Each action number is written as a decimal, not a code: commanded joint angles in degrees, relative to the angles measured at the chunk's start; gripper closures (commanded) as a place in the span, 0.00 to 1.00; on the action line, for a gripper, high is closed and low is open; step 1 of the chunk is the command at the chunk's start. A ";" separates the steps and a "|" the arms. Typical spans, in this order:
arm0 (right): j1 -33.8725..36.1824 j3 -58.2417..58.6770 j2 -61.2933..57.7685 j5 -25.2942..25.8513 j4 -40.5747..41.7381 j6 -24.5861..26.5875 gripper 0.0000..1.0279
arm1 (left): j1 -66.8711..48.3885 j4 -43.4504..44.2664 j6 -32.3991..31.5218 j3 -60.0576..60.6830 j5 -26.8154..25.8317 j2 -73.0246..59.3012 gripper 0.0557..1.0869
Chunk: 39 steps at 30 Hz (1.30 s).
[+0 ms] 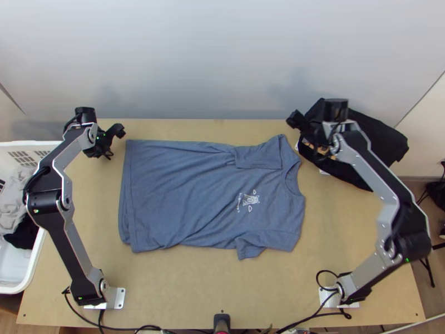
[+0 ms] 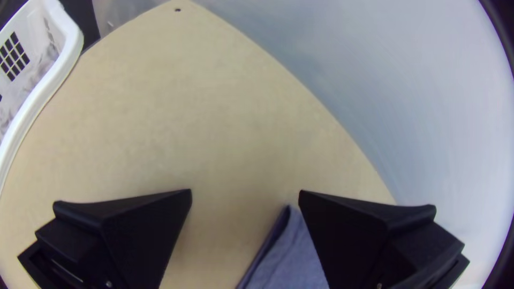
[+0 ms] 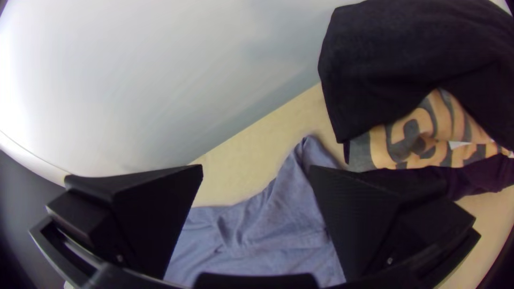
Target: Fold the t-shirt
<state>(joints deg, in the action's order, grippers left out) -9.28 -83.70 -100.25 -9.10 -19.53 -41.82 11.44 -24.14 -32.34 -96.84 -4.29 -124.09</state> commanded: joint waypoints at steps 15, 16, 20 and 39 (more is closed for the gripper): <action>4.09 11.81 31.16 -9.09 -42.79 -0.98 0.07 | -2.04 -32.46 25.13 16.68 1.83 38.22 0.05; 4.88 13.12 32.04 -9.44 -43.05 0.87 0.07 | -2.21 -32.46 26.62 20.28 1.75 41.65 0.06; 8.05 19.10 34.68 -11.55 -43.14 7.81 0.20 | -2.83 -39.49 36.38 31.45 1.31 51.76 0.11; 6.47 49.86 36.97 -16.30 -37.78 12.29 0.49 | -7.05 -51.18 46.05 46.04 1.31 69.78 0.11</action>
<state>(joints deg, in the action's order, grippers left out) -0.91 -39.97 -62.52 -24.84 -60.62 -29.93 6.48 -74.15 14.17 -53.21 -2.94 -57.12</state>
